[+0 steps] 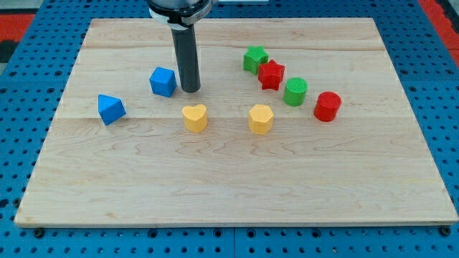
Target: Keep the red circle diagonal to the green circle
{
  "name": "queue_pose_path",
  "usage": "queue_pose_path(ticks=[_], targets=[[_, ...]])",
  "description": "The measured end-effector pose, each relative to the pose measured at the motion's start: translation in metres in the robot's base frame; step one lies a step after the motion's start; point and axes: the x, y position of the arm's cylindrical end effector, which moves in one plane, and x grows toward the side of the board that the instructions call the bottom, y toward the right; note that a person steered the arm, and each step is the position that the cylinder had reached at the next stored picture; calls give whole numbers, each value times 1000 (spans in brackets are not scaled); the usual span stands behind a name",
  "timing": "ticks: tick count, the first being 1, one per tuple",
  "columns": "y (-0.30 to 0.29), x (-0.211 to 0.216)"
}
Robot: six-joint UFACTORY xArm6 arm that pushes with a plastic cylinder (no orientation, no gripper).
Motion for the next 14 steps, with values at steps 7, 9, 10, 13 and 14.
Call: queue_pose_path(ticks=[7, 9, 10, 13, 14], targets=[[243, 8], [298, 73], [246, 75], [256, -15], [213, -51]])
